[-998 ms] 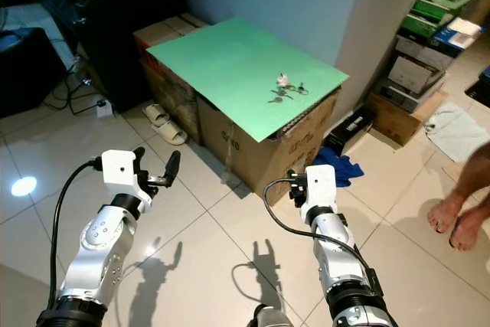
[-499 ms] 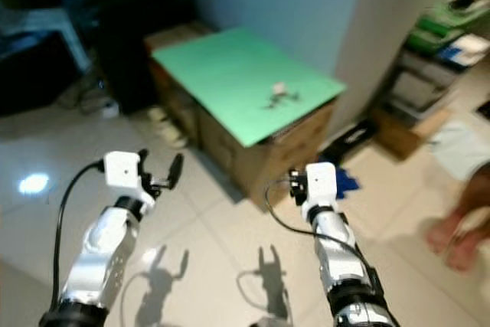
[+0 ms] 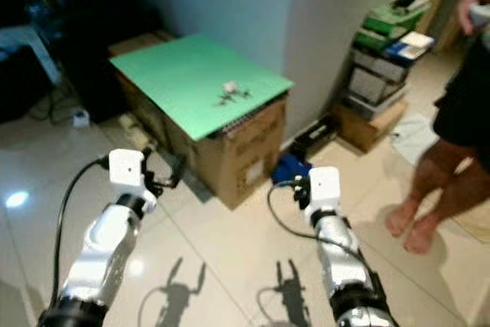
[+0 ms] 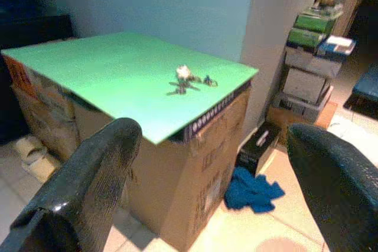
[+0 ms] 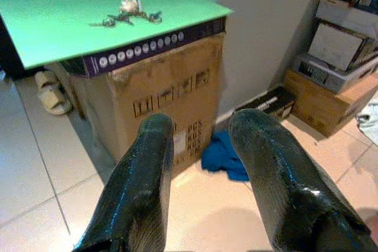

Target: Hang keys on a hook

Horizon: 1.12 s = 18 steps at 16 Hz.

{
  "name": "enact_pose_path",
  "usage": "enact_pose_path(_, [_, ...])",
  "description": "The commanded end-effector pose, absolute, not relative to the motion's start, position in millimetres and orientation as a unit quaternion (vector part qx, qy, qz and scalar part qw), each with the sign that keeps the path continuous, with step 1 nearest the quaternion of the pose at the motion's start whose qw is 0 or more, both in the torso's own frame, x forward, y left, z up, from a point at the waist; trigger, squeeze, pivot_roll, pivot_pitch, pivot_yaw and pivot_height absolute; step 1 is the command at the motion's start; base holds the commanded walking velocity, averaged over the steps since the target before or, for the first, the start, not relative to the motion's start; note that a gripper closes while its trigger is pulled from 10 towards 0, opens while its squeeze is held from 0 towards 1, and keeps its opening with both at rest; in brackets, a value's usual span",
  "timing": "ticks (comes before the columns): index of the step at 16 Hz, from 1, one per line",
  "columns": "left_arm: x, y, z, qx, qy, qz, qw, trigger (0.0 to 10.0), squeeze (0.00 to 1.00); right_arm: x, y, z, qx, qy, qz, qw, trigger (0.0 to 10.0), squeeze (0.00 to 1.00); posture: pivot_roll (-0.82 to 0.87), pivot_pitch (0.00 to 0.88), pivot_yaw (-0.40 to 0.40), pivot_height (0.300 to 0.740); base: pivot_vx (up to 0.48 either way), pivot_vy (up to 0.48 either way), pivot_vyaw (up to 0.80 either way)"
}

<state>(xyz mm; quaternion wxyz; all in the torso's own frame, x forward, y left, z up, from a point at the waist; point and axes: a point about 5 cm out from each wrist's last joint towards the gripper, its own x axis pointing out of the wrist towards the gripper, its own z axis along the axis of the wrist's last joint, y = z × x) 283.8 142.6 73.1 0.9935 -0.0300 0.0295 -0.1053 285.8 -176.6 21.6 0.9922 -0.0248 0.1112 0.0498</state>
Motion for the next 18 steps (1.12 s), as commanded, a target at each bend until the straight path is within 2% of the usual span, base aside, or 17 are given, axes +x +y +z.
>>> enact_pose_path(1, [285.6, 146.1, 75.8, -0.020, 0.028, -0.101, 0.994, 10.0, 0.00, 288.0, -170.5, 24.6, -0.022, 0.103, 0.057, 0.993, 10.0, 0.00, -0.13, 0.000, 0.055, 0.740, 0.000, 0.000, 0.00])
enact_pose_path(7, [284.2, 142.8, 77.4, -0.011, 0.026, -0.111, 0.993, 10.0, 0.00, 286.1, -169.6, 23.7, -0.022, 0.105, 0.059, 0.993, 10.0, 0.00, -0.13, 0.000, 0.056, 0.740, 0.000, 0.000, 0.00])
enact_pose_path(18, [282.4, 141.5, 77.4, -0.011, 0.025, -0.116, 0.993, 10.0, 0.00, 284.7, -169.1, 23.4, -0.024, 0.107, 0.059, 0.992, 10.0, 0.00, -0.13, 0.000, 0.062, 0.740, 0.469, 0.000, 0.00])
